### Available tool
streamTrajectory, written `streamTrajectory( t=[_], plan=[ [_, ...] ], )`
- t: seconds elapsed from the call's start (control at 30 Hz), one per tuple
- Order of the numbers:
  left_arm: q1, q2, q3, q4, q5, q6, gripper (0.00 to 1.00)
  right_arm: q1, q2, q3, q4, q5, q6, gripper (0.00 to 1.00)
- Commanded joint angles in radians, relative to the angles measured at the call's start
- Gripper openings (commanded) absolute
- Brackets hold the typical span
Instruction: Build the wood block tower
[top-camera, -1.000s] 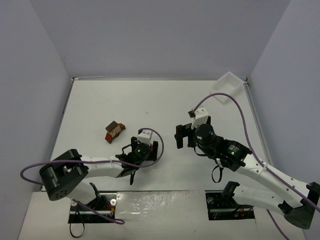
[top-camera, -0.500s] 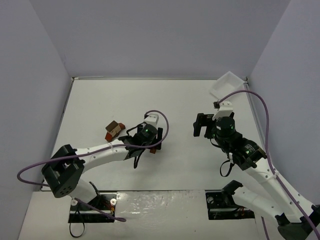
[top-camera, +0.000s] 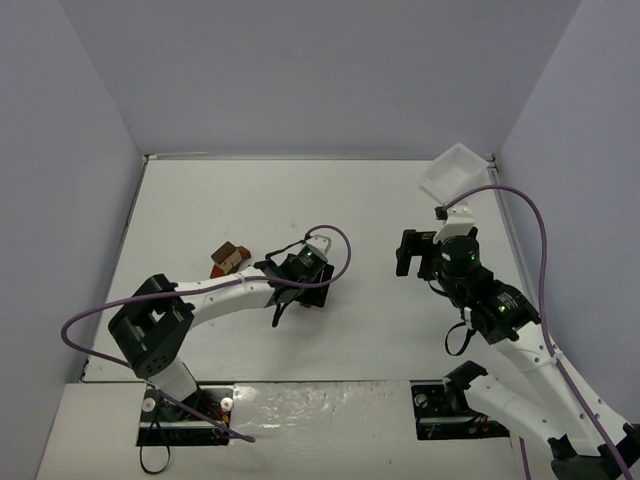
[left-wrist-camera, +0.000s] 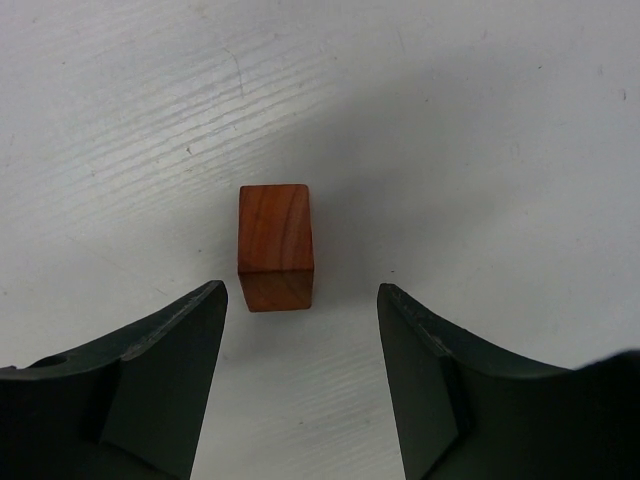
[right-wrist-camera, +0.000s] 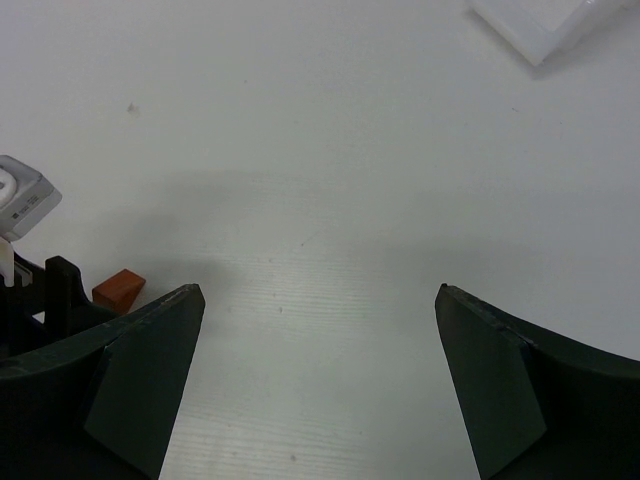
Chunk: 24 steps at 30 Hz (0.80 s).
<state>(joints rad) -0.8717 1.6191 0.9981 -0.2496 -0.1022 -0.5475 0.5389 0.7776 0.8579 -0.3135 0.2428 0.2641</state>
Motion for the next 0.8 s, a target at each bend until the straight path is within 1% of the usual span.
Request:
streamTrajectory(
  t=[0.0,0.13,0.3,0.53,0.77],
  plan=[
    [0.029,0.018,0.074,-0.025,0.037,0.052,0.58,-0.008,0.004,0.002,0.036,-0.018,-0.021,0.98],
    [0.045,0.049,0.111,-0.062,0.059,0.075,0.57,-0.011,0.001,0.001,0.036,-0.022,-0.023,0.98],
    [0.045,0.074,0.143,-0.089,0.054,0.09,0.55,-0.015,-0.003,-0.002,0.035,-0.025,-0.03,0.98],
    [0.044,0.078,0.159,-0.108,0.053,0.087,0.47,-0.019,-0.001,-0.002,0.036,-0.022,-0.034,0.98],
    [0.045,0.09,0.158,-0.125,0.047,0.081,0.46,-0.02,-0.005,-0.002,0.036,-0.023,-0.034,0.98]
  ],
)
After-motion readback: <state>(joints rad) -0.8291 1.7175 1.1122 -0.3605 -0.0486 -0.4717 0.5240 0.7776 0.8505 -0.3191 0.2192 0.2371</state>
